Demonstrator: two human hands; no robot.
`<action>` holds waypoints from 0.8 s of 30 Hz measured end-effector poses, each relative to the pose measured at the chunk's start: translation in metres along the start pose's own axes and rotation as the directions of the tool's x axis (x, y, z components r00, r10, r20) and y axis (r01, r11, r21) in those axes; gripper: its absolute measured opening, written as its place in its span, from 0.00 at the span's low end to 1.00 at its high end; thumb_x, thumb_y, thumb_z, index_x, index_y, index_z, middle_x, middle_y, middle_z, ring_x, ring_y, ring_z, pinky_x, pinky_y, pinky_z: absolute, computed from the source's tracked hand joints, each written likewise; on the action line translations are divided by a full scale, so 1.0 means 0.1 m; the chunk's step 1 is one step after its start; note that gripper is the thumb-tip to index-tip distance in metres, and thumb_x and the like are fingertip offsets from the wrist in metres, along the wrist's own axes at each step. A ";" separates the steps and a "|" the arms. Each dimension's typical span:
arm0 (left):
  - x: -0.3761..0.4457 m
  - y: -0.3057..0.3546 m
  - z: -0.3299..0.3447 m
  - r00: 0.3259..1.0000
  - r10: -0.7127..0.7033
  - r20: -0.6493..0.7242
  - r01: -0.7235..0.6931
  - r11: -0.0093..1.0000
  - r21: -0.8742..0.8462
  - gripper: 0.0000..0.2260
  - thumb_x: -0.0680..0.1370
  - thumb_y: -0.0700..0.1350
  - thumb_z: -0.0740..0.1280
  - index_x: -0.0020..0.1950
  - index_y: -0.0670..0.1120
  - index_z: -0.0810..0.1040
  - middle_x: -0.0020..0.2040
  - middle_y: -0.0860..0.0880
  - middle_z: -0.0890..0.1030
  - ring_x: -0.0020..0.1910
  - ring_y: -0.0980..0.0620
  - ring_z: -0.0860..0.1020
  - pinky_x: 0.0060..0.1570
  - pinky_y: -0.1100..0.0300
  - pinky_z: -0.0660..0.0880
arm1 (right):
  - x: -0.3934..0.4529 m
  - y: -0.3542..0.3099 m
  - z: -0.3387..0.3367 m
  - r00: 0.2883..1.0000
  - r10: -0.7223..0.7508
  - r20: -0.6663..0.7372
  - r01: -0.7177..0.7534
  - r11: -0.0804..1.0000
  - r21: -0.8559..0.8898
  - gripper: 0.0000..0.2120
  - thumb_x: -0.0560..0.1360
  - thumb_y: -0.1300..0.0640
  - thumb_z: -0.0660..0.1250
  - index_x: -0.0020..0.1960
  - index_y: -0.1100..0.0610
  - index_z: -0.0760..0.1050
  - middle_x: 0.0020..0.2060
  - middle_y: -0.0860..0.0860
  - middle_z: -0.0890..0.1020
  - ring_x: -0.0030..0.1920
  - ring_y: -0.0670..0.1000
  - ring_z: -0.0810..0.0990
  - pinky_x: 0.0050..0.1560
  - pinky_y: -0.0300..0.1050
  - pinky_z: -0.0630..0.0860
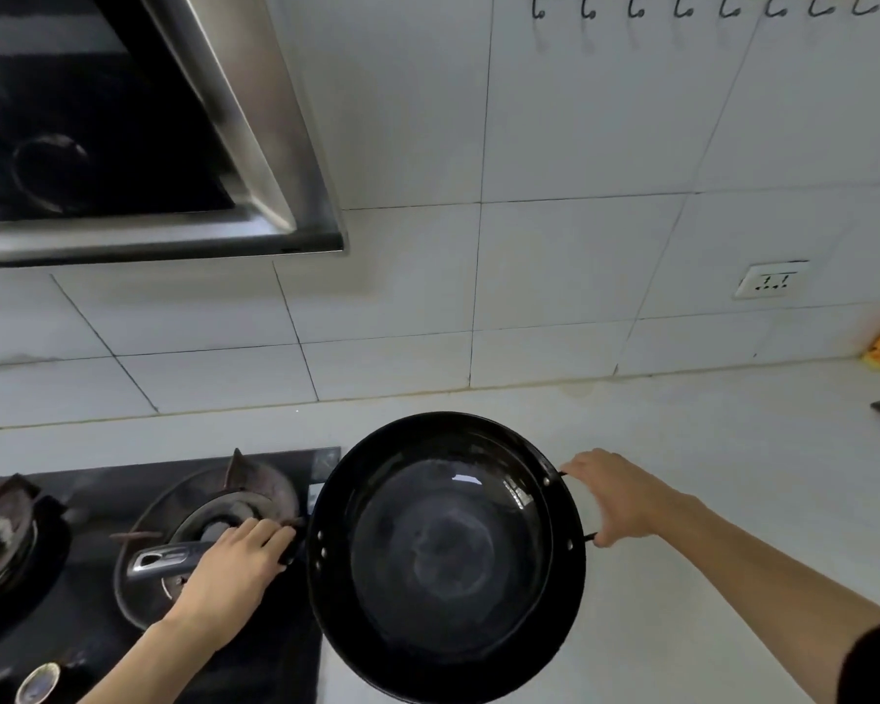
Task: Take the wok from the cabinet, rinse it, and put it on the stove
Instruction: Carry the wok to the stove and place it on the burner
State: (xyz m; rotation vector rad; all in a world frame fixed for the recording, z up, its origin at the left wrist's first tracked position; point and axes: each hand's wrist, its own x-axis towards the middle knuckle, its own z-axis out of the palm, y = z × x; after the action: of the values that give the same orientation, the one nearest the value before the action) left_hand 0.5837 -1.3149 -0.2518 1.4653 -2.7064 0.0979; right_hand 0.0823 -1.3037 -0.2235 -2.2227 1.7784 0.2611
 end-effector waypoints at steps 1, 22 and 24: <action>0.01 0.01 0.00 1.000 -0.008 -0.001 0.008 1.000 -0.009 0.26 0.56 0.45 0.83 0.51 0.47 0.79 0.42 0.52 0.78 0.38 0.48 0.78 0.31 0.55 0.75 | 0.04 0.03 0.00 1.000 -0.010 0.005 0.010 1.000 -0.007 0.43 0.53 0.43 0.75 0.67 0.49 0.68 0.54 0.45 0.73 0.54 0.47 0.70 0.57 0.42 0.72; 0.04 0.09 0.27 0.986 -0.155 0.065 0.156 0.988 -0.020 0.28 0.54 0.44 0.85 0.51 0.47 0.80 0.42 0.52 0.79 0.40 0.47 0.79 0.33 0.53 0.78 | 0.60 0.22 0.10 0.995 -0.076 0.067 0.078 0.997 -0.023 0.40 0.53 0.44 0.76 0.64 0.49 0.69 0.52 0.45 0.72 0.54 0.48 0.70 0.55 0.42 0.72; 0.06 0.09 0.27 0.983 -0.168 0.076 0.170 0.985 -0.017 0.28 0.54 0.45 0.84 0.50 0.47 0.81 0.42 0.52 0.79 0.40 0.47 0.79 0.33 0.54 0.78 | 0.62 0.22 0.11 0.994 -0.074 0.077 0.076 0.997 -0.021 0.40 0.53 0.45 0.76 0.64 0.49 0.70 0.53 0.45 0.72 0.54 0.48 0.70 0.56 0.43 0.73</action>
State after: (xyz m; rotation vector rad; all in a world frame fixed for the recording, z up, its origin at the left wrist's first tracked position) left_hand 0.5728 -1.3173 -0.2786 1.7170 -2.6151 0.0024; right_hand 0.0757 -1.3622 -0.2552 -2.2586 1.6575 0.3477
